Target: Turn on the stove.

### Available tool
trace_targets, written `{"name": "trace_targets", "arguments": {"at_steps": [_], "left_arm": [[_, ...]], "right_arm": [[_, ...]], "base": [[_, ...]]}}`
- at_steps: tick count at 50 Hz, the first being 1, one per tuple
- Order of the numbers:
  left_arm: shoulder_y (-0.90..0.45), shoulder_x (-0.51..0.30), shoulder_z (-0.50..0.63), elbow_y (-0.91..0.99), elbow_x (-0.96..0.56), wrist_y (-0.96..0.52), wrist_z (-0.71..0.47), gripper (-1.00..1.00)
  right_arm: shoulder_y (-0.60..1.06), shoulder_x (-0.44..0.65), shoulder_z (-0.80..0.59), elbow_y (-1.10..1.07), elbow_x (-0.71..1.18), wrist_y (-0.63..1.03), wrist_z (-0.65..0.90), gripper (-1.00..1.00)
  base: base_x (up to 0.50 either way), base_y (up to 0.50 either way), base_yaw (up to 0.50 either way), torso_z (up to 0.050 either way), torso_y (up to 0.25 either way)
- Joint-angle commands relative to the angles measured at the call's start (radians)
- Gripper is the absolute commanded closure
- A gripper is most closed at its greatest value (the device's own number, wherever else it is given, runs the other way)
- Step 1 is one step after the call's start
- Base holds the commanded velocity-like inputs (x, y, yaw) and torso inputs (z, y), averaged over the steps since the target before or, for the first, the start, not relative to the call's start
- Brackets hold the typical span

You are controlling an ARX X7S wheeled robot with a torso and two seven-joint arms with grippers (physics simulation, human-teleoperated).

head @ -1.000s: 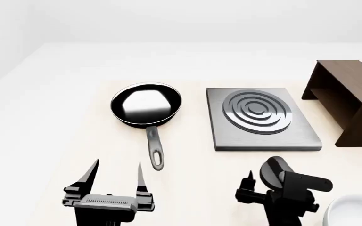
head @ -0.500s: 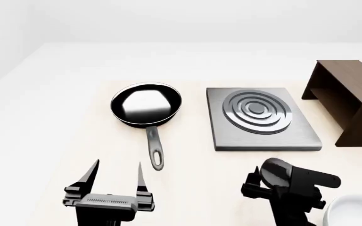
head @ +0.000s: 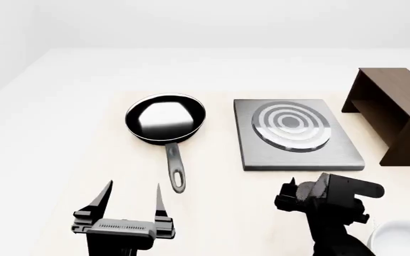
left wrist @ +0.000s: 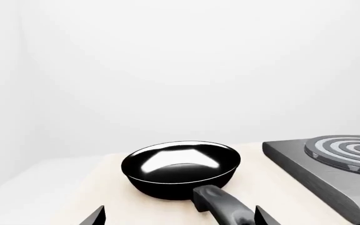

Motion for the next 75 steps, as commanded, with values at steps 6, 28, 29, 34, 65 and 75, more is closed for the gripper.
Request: {"name": "trace_targets", "arguments": {"at_steps": [6,28,29,34,65,75], "left_arm": [[0.003,-0.006,0.004,0.020,-0.004,-0.012,-0.007,-1.00],[-0.002,-0.006,0.008,-0.008,-0.007,0.014,-0.007,-1.00],[-0.002,-0.006,0.009,-0.008,-0.007,0.014,-0.007,-1.00],[-0.003,-0.007,0.010,-0.008,-0.008,0.015,-0.008,-1.00],[-0.003,-0.015,0.020,0.008,-0.012,-0.004,-0.016,-1.00],[-0.012,-0.013,0.025,-0.013,-0.013,0.001,-0.013,-1.00]], "right_arm": [[0.104,-0.019,-0.043,0.012,0.024,0.016,-0.027,-1.00],[0.081,-0.034,-0.076,-0.051,-0.057,-0.164,-0.039,-1.00],[0.078,-0.034,-0.078,-0.052,-0.060,-0.170,-0.042,-1.00],[0.066,-0.033,-0.087,-0.070,-0.076,-0.200,-0.044,-1.00],[0.000,-0.027,-0.179,-0.037,-0.246,-0.451,-0.076,-1.00],[-0.014,-0.029,-0.199,0.004,-0.310,-0.541,-0.065,-1.00]], "base": [[0.00,0.00,0.00,0.000,0.002],[0.00,0.00,0.00,0.000,0.000],[0.00,0.00,0.00,0.000,0.000],[0.00,0.00,0.00,0.000,0.000],[0.00,0.00,0.00,0.000,0.000],[0.00,0.00,0.00,0.000,0.000]]}}
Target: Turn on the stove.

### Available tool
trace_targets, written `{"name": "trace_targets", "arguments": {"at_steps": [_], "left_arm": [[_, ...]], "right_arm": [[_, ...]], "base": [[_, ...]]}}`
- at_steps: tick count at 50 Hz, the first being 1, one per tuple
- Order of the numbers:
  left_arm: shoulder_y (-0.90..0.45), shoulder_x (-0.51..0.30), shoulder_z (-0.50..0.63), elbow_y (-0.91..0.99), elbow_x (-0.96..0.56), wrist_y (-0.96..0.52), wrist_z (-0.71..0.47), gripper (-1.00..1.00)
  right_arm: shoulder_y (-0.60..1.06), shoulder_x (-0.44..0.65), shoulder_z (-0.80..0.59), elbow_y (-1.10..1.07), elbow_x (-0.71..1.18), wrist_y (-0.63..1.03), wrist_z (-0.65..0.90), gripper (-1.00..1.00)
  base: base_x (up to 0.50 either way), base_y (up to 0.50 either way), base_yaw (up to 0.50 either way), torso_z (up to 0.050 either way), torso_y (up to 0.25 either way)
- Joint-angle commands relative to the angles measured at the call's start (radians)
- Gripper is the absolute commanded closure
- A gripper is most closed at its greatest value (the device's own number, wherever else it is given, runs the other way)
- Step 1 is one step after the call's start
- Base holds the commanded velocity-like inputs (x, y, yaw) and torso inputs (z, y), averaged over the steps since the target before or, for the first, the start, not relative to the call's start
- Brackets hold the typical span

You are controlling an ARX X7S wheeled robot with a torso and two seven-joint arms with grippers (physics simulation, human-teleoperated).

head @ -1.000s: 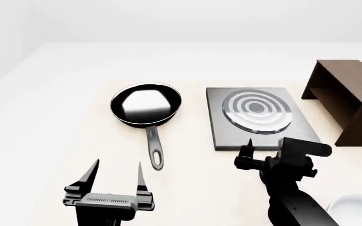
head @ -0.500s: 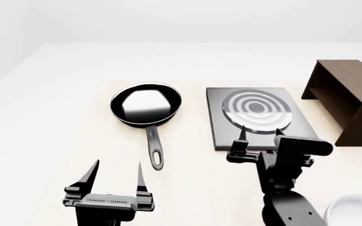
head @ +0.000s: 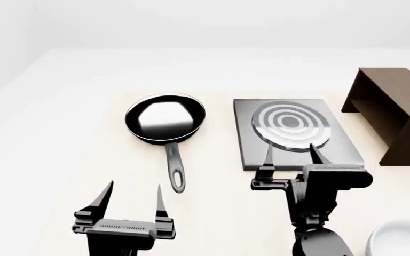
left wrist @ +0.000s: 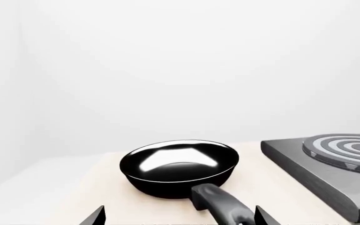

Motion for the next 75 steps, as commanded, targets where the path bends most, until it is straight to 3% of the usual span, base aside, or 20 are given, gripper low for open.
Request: {"name": "trace_targets", "arguments": {"at_steps": [1,33,49,75], "left_arm": [[-0.007,0.001,0.005,-0.013,0.000,0.000,0.000,-1.00],[0.002,-0.009,0.010,0.002,0.000,0.005,-0.013,-1.00],[-0.003,-0.008,0.014,-0.011,-0.002,0.015,-0.012,-1.00],[-0.006,-0.015,0.022,0.004,-0.006,-0.007,-0.019,-1.00]], "right_arm": [[-0.015,-0.002,-0.025,0.041,-0.068,-0.084,0.009,-1.00],[-0.066,-0.022,-0.025,0.160,-0.278,-0.479,0.127,-1.00],[-0.061,-0.019,-0.025,0.197,-0.375,-0.554,0.195,-1.00],[-0.085,0.011,-0.018,0.008,-0.337,-0.454,0.173,-1.00]], "base": [[0.00,0.00,0.00,0.000,0.000],[0.00,0.00,0.00,0.000,0.000],[0.00,0.00,0.00,0.000,0.000],[0.00,0.00,0.00,0.000,0.000]]}}
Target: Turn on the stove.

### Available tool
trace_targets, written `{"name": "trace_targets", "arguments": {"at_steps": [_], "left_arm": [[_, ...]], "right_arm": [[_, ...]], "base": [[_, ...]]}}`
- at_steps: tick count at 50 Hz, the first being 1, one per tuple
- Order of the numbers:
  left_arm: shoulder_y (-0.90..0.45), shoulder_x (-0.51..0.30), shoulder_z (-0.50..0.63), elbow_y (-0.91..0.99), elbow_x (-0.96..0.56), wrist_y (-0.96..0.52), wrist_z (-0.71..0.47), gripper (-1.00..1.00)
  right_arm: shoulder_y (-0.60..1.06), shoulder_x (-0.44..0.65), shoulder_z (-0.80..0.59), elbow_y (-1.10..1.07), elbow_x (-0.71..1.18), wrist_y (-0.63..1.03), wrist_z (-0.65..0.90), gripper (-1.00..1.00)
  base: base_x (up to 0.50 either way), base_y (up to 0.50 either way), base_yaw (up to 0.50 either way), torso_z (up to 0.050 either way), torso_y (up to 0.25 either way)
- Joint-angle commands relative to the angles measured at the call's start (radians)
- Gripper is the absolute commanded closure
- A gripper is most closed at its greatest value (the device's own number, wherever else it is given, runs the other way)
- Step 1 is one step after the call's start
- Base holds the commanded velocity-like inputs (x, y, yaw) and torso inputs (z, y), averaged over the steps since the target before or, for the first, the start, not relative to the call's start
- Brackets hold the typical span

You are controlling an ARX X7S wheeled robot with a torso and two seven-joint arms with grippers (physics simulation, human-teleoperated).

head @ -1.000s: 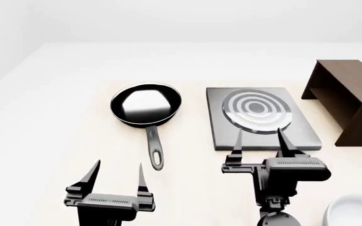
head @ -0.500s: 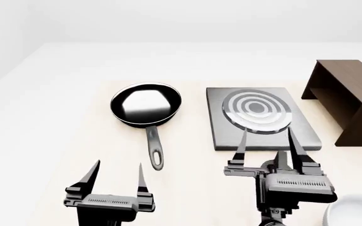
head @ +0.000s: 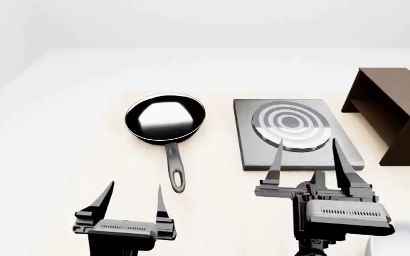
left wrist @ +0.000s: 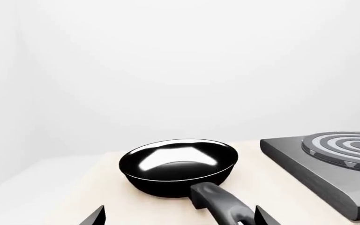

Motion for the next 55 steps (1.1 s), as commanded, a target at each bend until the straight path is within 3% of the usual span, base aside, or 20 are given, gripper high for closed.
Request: {"name": "trace_targets", "arguments": {"at_steps": [1,55], "left_arm": [[-0.001,-0.003,0.003,0.006,-0.002,-0.007,-0.003,-1.00],[-0.005,-0.009,0.011,-0.003,-0.008,0.009,-0.012,-1.00]], "right_arm": [[-0.007,0.011,0.004,-0.083,0.006,0.047,-0.003,-1.00],[-0.042,0.018,-0.051,-0.102,-0.034,0.034,0.007,-1.00]], "base": [[0.00,0.00,0.00,0.000,0.000],[0.00,0.00,0.00,0.000,0.000]]}}
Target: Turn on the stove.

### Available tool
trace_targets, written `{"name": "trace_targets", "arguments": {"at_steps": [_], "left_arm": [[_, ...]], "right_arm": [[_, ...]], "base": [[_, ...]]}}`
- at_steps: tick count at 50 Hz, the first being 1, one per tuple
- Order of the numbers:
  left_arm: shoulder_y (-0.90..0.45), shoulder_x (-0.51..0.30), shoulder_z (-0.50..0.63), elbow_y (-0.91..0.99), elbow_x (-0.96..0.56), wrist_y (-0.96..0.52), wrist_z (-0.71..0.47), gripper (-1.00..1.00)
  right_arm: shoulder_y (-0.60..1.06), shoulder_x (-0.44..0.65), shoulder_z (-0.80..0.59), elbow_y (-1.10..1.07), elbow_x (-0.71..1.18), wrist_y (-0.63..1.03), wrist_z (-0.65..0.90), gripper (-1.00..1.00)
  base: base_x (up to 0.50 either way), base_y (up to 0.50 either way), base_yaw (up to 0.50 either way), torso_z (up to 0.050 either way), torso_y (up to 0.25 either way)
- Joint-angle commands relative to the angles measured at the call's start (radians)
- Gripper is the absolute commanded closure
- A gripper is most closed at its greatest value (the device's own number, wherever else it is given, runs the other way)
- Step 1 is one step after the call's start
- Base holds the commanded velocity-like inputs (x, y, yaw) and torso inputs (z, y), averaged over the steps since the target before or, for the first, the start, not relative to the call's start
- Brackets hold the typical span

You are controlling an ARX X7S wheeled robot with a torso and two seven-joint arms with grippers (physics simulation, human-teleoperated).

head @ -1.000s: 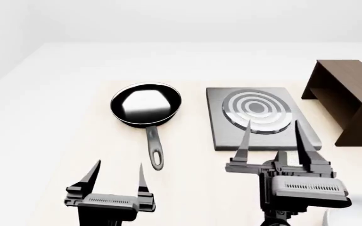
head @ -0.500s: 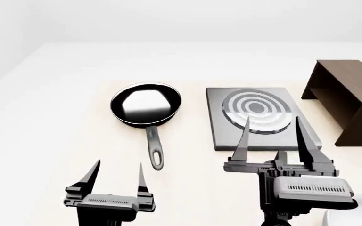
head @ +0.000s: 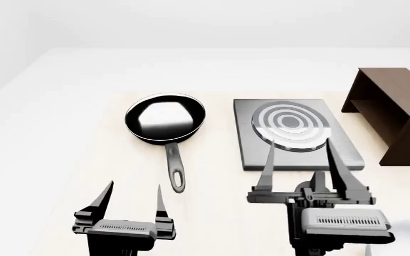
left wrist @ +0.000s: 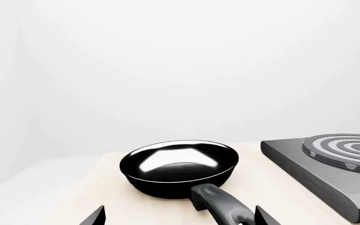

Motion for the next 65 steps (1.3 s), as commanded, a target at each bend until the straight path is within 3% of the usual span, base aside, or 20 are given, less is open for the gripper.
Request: {"name": "trace_targets", "arguments": {"at_steps": [1,57,65], "left_arm": [[-0.002,-0.002,0.003,0.001,-0.002,-0.002,-0.002,-1.00],[-0.007,-0.008,0.012,-0.013,-0.007,0.009,-0.009,-1.00],[-0.005,-0.011,0.014,0.004,-0.008,-0.004,-0.014,-1.00]], "right_arm": [[-0.006,0.001,-0.013,0.010,-0.017,-0.006,0.004,-1.00],[-0.044,0.034,0.011,0.008,-0.010,-0.013,0.053,-1.00],[-0.063,0.045,0.016,-0.070,-0.026,0.027,0.054,-1.00]], "base": [[0.00,0.00,0.00,0.000,0.000],[0.00,0.00,0.00,0.000,0.000],[0.00,0.00,0.00,0.000,0.000]]}}
